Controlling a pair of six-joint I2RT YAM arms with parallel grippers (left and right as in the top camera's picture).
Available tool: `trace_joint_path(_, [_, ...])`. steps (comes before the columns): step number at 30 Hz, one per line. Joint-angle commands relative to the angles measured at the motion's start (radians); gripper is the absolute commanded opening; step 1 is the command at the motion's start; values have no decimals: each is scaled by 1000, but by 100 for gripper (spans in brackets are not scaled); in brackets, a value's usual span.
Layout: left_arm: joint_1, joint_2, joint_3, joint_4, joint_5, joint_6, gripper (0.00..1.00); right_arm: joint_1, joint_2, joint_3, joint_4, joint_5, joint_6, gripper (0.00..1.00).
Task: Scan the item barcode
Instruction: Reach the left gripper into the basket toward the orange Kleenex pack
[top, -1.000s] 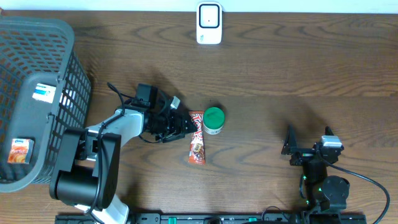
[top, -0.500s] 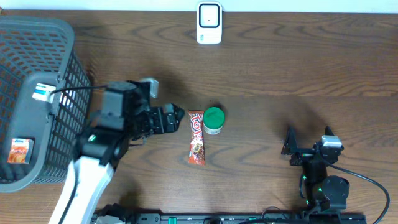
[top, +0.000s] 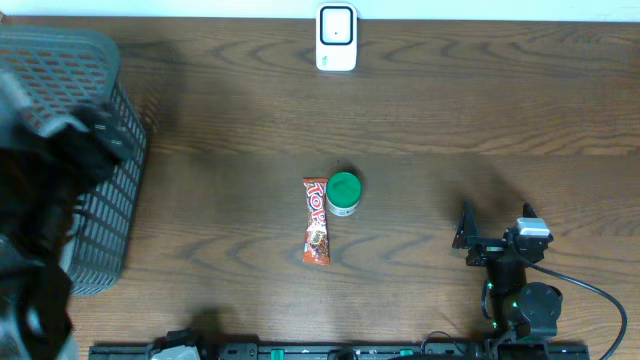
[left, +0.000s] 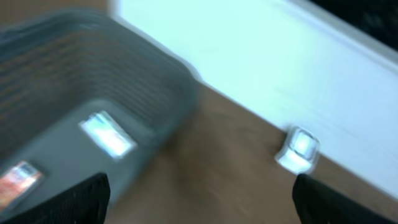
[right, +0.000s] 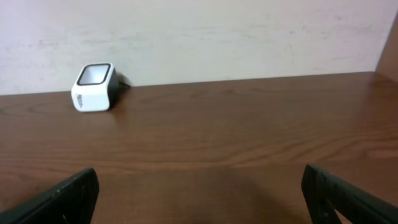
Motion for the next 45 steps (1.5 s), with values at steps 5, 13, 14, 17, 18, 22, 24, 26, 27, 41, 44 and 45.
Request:
trace_joint_path(5, [395, 216, 58, -172, -81, -186, 93, 10, -5, -1, -3, 6, -13, 99])
trace_joint_path(13, [509, 325, -80, -214, -345, -368, 93, 10, -5, -1, -3, 6, -13, 99])
trace_joint_path(14, [509, 326, -124, -191, -370, -391, 93, 10, -5, -1, -3, 6, -13, 99])
trace_joint_path(17, [509, 325, -253, -79, -378, -399, 93, 10, -5, -1, -3, 6, -13, 99])
trace_joint_path(18, [509, 325, -304, -27, -385, -399, 93, 10, -5, -1, -3, 6, -13, 99])
trace_joint_path(22, [509, 327, -441, 137, -428, -394, 93, 10, -5, -1, -3, 6, -13, 99])
trace_joint_path(24, [509, 331, -481, 199, -427, -382, 93, 10, -5, -1, -3, 6, -13, 99])
trace_joint_path(26, [509, 346, -508, 238, -428, -379, 93, 10, -5, -1, -3, 6, -13, 99])
trace_joint_path(27, [509, 359, -514, 249, -428, -379, 93, 10, -5, -1, -3, 6, -13, 99])
trace_joint_path(41, [509, 707, -520, 307, -426, -379, 98, 10, -5, -1, -3, 6, -13, 99])
trace_joint_path(44, [510, 737, -520, 316, -428, -379, 98, 10, -5, -1, -3, 6, -13, 99])
trace_joint_path(45, [510, 737, -520, 319, -428, -379, 98, 10, -5, -1, -3, 6, -13, 99])
